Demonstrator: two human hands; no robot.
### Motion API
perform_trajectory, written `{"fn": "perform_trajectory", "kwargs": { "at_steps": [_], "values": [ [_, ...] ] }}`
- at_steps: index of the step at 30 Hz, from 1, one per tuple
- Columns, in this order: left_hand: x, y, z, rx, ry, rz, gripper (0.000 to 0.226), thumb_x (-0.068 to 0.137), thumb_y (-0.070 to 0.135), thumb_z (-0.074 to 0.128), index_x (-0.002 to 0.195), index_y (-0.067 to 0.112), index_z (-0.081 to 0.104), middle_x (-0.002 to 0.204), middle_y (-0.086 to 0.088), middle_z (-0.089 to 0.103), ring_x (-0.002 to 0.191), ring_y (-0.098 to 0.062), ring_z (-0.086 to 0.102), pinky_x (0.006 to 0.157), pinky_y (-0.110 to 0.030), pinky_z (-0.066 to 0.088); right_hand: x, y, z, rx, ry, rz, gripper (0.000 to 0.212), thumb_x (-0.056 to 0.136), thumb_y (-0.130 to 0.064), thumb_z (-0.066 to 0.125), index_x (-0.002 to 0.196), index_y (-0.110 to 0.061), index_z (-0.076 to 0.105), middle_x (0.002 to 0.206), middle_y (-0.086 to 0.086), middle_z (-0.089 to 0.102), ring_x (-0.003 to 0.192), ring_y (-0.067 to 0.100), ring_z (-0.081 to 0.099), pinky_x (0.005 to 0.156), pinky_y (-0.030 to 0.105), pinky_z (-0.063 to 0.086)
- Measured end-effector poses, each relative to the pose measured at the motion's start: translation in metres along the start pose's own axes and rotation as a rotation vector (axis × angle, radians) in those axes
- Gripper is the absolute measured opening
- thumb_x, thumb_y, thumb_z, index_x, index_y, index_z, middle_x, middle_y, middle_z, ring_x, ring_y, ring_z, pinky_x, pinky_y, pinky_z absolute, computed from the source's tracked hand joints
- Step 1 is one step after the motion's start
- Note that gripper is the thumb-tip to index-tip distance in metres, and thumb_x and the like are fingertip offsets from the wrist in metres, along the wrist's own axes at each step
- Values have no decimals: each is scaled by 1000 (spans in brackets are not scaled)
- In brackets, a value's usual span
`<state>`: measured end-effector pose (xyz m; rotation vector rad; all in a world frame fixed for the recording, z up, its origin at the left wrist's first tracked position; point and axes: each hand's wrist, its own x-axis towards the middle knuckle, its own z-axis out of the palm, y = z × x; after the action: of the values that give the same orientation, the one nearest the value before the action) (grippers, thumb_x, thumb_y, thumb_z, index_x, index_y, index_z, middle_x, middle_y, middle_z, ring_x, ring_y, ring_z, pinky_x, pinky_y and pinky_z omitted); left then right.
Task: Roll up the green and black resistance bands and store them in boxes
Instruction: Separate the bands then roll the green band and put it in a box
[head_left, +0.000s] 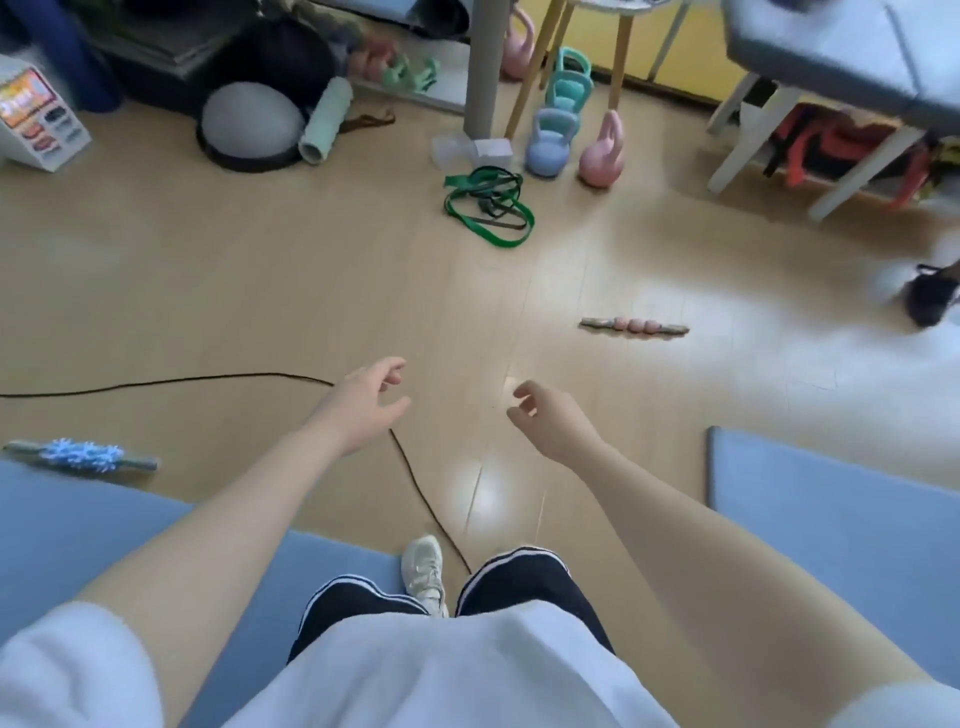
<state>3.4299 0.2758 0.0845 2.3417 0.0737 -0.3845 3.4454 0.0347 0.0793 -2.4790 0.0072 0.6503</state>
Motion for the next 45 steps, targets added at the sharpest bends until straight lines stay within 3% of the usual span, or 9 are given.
{"fn": "perform_trajectory", "kwargs": {
  "at_steps": [10, 14, 20, 27, 33, 40, 45],
  "values": [
    [288, 39, -73, -39, -77, 114, 49, 88, 20, 57, 134, 18, 41, 122, -1, 54, 110, -17, 51, 93, -26, 37, 251, -13, -101, 5, 61, 189, 35, 91, -29, 50, 122, -12, 51, 112, 4, 62, 99, 24, 57, 80, 32, 46],
    [407, 45, -107, -74, -88, 37, 48, 88, 19, 57, 133, 17, 42, 124, -4, 55, 112, -18, 51, 91, -25, 36, 378, -44, -145, 29, 26, 195, 36, 91, -27, 50, 124, -11, 51, 115, 7, 62, 102, 26, 56, 78, 29, 43],
    [549, 41, -187, -52, -129, -77, 49, 88, 18, 57, 134, 14, 41, 126, -6, 54, 115, -19, 51, 89, -22, 34, 535, -135, -208, 14, -103, 156, 36, 92, -27, 50, 125, -12, 50, 119, 7, 60, 109, 26, 55, 87, 28, 41],
    [716, 3, -254, -59, -97, -121, 47, 87, 15, 58, 132, 13, 44, 122, -7, 57, 110, -20, 52, 90, -24, 35, 699, -216, -228, 75, -162, 94, 38, 93, -29, 49, 126, -13, 50, 119, 7, 59, 106, 25, 57, 86, 29, 42],
    [881, -30, -288, 26, -253, -111, 47, 88, 19, 55, 134, 16, 42, 124, -3, 55, 114, -18, 51, 91, -23, 35, 837, -237, -220, 182, -157, 285, 36, 93, -26, 50, 125, -9, 51, 121, 10, 58, 109, 25, 54, 86, 27, 41],
    [1026, -36, -260, 104, -475, -89, 47, 89, 19, 54, 134, 14, 41, 127, -5, 54, 114, -19, 51, 98, -26, 36, 947, -217, -221, 284, -128, 443, 34, 94, -25, 47, 124, -10, 52, 120, 8, 58, 109, 22, 54, 79, 22, 36],
    [1108, -65, -186, 93, -487, -92, 47, 89, 19, 53, 134, 15, 41, 127, -5, 54, 113, -20, 51, 96, -26, 37, 1024, -148, -196, 278, -100, 496, 33, 93, -25, 47, 122, -10, 53, 116, 7, 60, 99, 19, 53, 74, 22, 35]
  ]
}}
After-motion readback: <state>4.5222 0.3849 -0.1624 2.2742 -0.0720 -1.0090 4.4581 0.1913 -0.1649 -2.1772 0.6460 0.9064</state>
